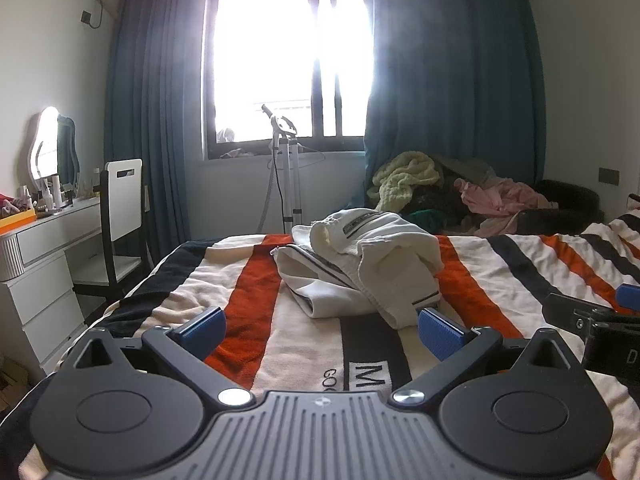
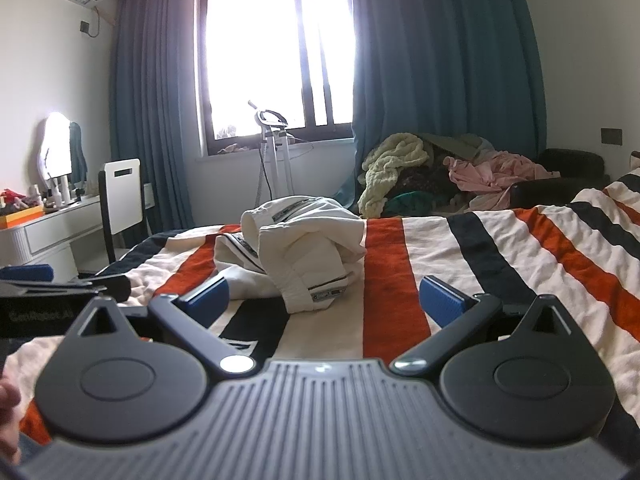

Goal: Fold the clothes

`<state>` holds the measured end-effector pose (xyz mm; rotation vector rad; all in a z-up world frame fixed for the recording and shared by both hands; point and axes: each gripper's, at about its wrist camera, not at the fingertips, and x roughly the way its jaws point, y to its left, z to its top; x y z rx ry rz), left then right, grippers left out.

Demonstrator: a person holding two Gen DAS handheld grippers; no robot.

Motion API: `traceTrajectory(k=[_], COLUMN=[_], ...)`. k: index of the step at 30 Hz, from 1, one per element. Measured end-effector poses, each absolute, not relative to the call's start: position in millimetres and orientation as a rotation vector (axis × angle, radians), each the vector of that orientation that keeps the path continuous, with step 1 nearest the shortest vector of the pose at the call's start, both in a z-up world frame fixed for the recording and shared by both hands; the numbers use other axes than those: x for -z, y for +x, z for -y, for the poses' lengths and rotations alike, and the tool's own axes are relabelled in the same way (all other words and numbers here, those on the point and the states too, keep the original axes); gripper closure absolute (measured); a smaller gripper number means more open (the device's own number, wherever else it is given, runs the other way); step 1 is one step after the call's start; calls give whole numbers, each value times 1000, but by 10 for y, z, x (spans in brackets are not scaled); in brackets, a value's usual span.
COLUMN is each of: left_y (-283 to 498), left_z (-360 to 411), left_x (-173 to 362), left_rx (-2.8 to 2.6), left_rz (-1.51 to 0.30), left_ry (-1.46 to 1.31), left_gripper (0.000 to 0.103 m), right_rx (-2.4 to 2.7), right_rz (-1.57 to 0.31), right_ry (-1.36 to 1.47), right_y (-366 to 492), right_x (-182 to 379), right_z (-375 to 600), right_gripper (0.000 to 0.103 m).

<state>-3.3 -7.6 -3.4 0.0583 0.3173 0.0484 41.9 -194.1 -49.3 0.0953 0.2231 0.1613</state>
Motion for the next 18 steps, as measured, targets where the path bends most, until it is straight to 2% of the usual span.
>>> traceTrajectory(k=[18], left_y=[-51], left_z=[67], left_x=[46], left_rx=[-36], left_rz=[-300], left_ry=[39], left_gripper=[0], right_rx=[-175], right_rz=[-246], right_ry=[86], right_y=[437], right_x=[485], right_z=[1933], right_gripper=[0])
